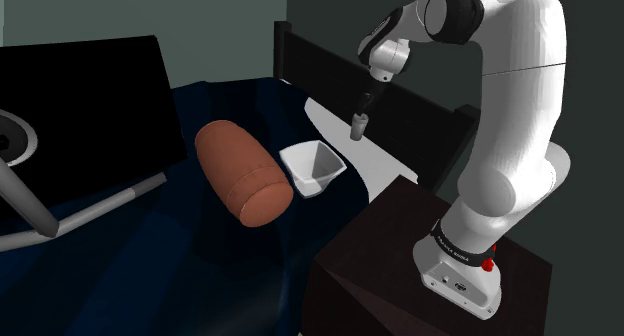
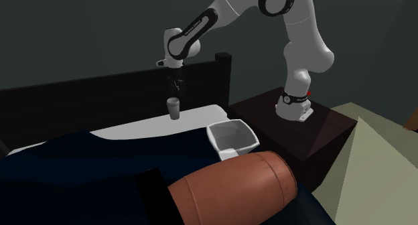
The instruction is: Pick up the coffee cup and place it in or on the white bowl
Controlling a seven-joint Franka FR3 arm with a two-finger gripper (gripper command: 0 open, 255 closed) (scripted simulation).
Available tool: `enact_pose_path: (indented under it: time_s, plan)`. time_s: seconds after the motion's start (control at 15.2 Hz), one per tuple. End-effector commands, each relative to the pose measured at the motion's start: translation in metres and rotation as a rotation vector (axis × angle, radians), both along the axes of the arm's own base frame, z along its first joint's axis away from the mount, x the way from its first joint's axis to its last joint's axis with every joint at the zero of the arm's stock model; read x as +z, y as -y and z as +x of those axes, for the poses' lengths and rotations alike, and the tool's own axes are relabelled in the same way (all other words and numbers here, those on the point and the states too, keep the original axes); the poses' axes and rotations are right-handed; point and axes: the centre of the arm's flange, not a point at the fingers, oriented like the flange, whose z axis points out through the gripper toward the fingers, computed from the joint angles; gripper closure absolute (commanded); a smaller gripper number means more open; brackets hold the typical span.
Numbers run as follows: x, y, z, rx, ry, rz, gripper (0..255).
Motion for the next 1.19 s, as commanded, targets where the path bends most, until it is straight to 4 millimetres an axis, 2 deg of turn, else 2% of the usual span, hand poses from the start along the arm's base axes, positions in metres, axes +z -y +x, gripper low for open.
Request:
enact_pose_path:
  time_s: [0.0,0.33,0.86,0.92,1.06,1.12]
  plan:
    - [-0.028,0.017,-0.004,-0.024,0.002,-0.047,0]
    - [-0.058,0.014,-0.001,-0.024,0.002,-0.047,0]
    - [-0.058,0.014,-0.001,-0.024,0.002,-0.047,0]
    - [-0.057,0.008,0.01,-0.024,0.002,-0.049,255]
    - [-0.047,-0.007,0.014,-0.023,0.001,-0.052,255]
    - [-0.049,-0.003,0.02,-0.023,0.001,-0.052,255]
